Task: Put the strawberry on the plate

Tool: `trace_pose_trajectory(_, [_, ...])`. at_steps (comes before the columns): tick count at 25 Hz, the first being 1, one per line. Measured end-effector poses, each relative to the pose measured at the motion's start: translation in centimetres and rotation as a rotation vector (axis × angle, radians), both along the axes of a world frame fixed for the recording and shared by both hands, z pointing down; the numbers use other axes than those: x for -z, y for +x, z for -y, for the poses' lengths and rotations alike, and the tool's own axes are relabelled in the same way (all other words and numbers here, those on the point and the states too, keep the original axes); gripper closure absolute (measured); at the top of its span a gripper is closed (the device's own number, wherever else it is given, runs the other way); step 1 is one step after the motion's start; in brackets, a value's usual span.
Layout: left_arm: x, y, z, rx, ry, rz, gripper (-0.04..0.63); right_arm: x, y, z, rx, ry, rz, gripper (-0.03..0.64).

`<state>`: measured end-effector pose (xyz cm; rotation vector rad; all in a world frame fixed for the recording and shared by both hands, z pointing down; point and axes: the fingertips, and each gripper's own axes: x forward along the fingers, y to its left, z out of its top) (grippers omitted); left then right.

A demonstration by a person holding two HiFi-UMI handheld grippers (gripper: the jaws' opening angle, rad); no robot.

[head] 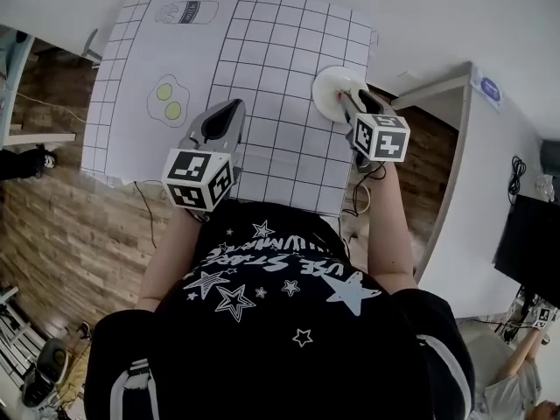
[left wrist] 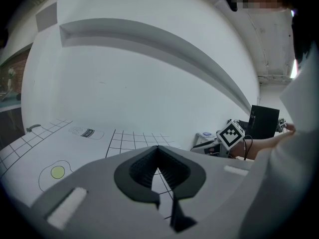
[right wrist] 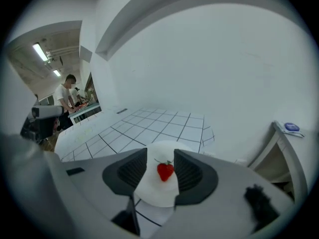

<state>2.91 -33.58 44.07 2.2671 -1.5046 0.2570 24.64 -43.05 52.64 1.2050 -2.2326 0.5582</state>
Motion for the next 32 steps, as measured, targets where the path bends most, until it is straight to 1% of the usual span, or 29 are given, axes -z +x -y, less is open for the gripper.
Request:
trace_pose_trajectory(2, [0.7,-1.1,-0.4,-0.015,0.008,-0.015,0.588,2.1,-0.7,-0.2,-0.024,0.049,0.02,0.454])
trace_pose_trajectory(4, [1.4,-2.7,-0.8,-0.034,0.029,-0.003,0.588,4.1,-2.0,-0.7,-0.039,0.098,0.044,0.456])
trace_pose_trajectory(6, [2.0,-4.8,-1.3,-0.032,0.045,0.005,0.588,5.8,-3.7,-1.7,-0.034,0.139,0.072,0.456])
trace_pose_trajectory(8, [2.4,-6.9,-1.8,-0.021,0.054,-0.004,0.588,7.2,-5.7,-2.8,-0.025,0.175,0.108,0.456])
trace_pose_trajectory(11, [2.4,-9.6,-3.0,-0.023,0.06,-0.006,0.588,8.6,-8.5,-4.6,-0.015,0.206,0.157,0.456])
trace_pose_trajectory(15, [2.0,-12.5,-4.3,-0.048,0.055,-0.02,0.588,9.2,-12.3,-7.0,0.01,0.198,0.189,0.456])
trace_pose_trajectory(19, [2.0,-14.7,-5.5,-0.086,0.067,-0.026,0.588,9.2,-15.9,-9.1,0.01,0.181,0.22,0.463])
trace_pose_trajectory(20, [2.0,-15.2,-5.7,-0.098,0.065,-0.028,0.588,9.2,-16.7,-9.7,0.004,0.177,0.223,0.477])
trace_pose_trajectory(22, [1.7,-15.9,-6.2,-0.126,0.062,-0.032,0.588,8.9,-18.0,-10.9,-0.016,0.17,0.226,0.536])
trace_pose_trajectory(23, [1.6,-16.2,-6.5,-0.144,0.062,-0.032,0.588,8.6,-18.6,-11.5,-0.029,0.166,0.227,0.552])
trace_pose_trajectory(26, [0.6,-17.0,-7.3,-0.198,0.055,-0.036,0.588,7.4,-19.9,-13.8,-0.078,0.144,0.226,0.574])
trace_pose_trajectory(29, [-1.4,-17.4,-8.5,-0.239,0.019,-0.056,0.588,5.3,-20.6,-16.9,-0.12,0.095,0.213,0.586])
trace_pose_trajectory(32, [-2.9,-17.4,-9.5,-0.266,-0.014,-0.065,0.588,4.0,-20.7,-19.6,-0.133,0.056,0.182,0.589])
